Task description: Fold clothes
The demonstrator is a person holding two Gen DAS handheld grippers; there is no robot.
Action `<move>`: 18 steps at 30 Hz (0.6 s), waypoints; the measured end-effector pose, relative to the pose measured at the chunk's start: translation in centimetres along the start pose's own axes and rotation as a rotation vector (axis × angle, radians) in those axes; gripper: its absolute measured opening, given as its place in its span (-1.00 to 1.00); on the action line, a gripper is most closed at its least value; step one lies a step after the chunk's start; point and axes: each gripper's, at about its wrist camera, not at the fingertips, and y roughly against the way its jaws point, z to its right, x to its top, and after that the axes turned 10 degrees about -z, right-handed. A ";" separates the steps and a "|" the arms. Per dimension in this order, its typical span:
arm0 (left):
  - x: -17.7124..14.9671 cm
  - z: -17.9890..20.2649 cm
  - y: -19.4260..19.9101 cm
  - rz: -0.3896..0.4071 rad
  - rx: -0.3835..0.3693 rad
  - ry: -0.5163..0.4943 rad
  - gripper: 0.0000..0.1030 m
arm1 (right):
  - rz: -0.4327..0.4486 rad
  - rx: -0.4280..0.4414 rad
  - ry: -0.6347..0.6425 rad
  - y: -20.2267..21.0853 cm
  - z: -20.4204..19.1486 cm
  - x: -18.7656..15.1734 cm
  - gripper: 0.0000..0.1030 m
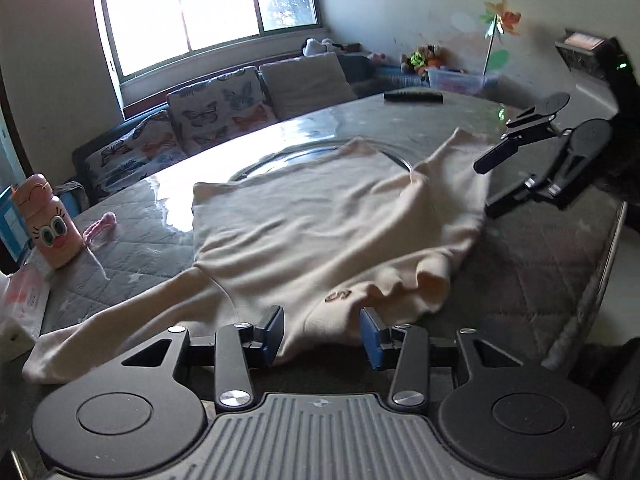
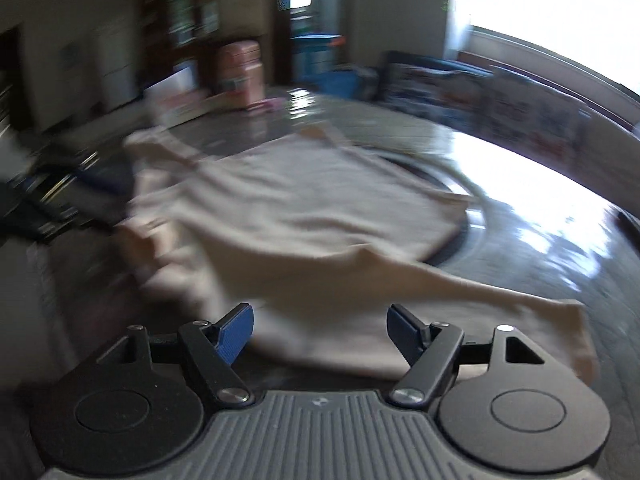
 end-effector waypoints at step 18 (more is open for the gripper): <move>-0.2 2.2 -0.4 -0.029 -0.120 -0.056 -0.86 | -0.061 0.039 0.169 -0.7 -2.8 -0.5 -0.86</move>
